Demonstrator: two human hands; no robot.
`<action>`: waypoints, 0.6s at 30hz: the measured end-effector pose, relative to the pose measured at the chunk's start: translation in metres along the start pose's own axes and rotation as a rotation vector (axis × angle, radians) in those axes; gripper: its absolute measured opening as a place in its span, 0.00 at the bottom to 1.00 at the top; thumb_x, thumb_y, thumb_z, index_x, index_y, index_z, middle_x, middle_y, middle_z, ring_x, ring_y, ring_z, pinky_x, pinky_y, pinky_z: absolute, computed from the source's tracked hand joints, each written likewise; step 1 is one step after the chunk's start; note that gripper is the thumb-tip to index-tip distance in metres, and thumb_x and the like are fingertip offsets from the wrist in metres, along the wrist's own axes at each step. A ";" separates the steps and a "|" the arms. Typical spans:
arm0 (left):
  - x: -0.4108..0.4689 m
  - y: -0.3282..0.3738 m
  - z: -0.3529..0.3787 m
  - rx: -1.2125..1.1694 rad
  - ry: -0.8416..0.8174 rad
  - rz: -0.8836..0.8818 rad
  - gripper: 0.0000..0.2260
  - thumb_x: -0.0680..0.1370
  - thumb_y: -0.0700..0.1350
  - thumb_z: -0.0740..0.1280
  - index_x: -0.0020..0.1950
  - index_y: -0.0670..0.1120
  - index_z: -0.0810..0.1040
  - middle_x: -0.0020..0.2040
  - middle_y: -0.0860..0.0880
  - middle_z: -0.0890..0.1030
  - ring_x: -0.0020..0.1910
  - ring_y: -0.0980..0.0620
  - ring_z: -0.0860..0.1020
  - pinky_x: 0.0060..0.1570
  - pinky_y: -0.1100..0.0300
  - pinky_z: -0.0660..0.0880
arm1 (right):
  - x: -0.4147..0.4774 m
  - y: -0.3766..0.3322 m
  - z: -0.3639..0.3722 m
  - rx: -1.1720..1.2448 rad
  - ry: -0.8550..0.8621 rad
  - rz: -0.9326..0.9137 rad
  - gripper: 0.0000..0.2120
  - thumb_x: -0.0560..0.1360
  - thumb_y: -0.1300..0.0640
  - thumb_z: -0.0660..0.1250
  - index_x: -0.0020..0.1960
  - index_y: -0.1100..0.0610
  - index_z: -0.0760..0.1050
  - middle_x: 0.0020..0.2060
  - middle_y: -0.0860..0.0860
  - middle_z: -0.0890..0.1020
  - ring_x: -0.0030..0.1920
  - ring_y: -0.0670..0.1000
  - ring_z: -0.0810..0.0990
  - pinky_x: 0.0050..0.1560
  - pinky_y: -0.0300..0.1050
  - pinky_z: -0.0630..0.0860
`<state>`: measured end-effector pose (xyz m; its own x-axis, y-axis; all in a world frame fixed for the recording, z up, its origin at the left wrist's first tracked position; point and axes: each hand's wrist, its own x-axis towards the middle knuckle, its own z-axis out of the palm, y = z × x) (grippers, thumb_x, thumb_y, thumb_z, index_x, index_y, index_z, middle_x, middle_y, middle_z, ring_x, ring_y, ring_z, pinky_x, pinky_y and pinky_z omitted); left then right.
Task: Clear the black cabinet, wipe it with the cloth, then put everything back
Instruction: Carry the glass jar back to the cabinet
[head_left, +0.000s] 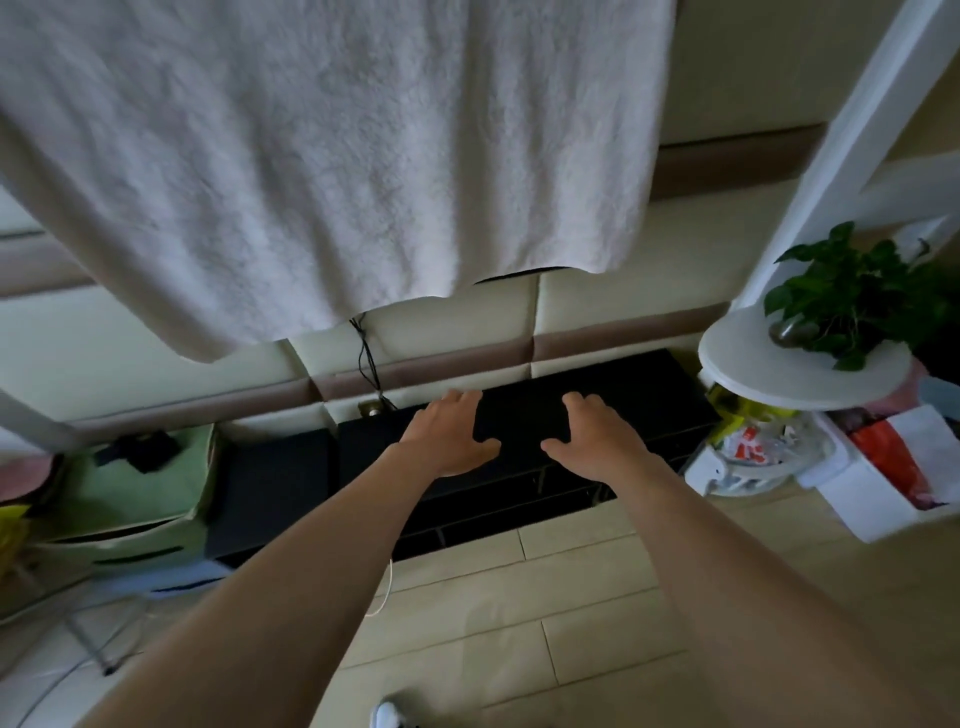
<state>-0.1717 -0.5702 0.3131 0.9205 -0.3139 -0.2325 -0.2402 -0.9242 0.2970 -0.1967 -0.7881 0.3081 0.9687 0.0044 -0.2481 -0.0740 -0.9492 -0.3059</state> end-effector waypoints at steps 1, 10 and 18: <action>-0.005 -0.011 -0.002 -0.002 0.012 -0.005 0.36 0.77 0.61 0.68 0.79 0.48 0.59 0.73 0.45 0.68 0.71 0.43 0.69 0.67 0.47 0.70 | 0.001 -0.012 0.002 -0.012 0.001 -0.013 0.32 0.77 0.41 0.68 0.73 0.55 0.62 0.65 0.56 0.72 0.62 0.58 0.75 0.58 0.56 0.77; -0.051 -0.163 -0.038 -0.026 0.089 -0.053 0.35 0.76 0.60 0.69 0.77 0.47 0.62 0.70 0.44 0.70 0.68 0.43 0.71 0.64 0.47 0.73 | 0.025 -0.162 0.036 -0.049 -0.001 -0.080 0.31 0.77 0.41 0.68 0.72 0.56 0.64 0.66 0.56 0.72 0.64 0.58 0.74 0.60 0.58 0.76; -0.118 -0.337 -0.077 -0.066 0.134 -0.215 0.34 0.76 0.60 0.68 0.77 0.47 0.62 0.72 0.44 0.70 0.69 0.42 0.70 0.64 0.47 0.72 | 0.048 -0.345 0.088 -0.093 -0.034 -0.261 0.31 0.77 0.42 0.68 0.73 0.56 0.63 0.66 0.55 0.71 0.65 0.57 0.73 0.60 0.53 0.75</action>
<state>-0.1754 -0.2050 0.3118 0.9820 -0.0760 -0.1730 -0.0180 -0.9489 0.3150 -0.1453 -0.4330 0.3209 0.9437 0.2613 -0.2031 0.2002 -0.9394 -0.2784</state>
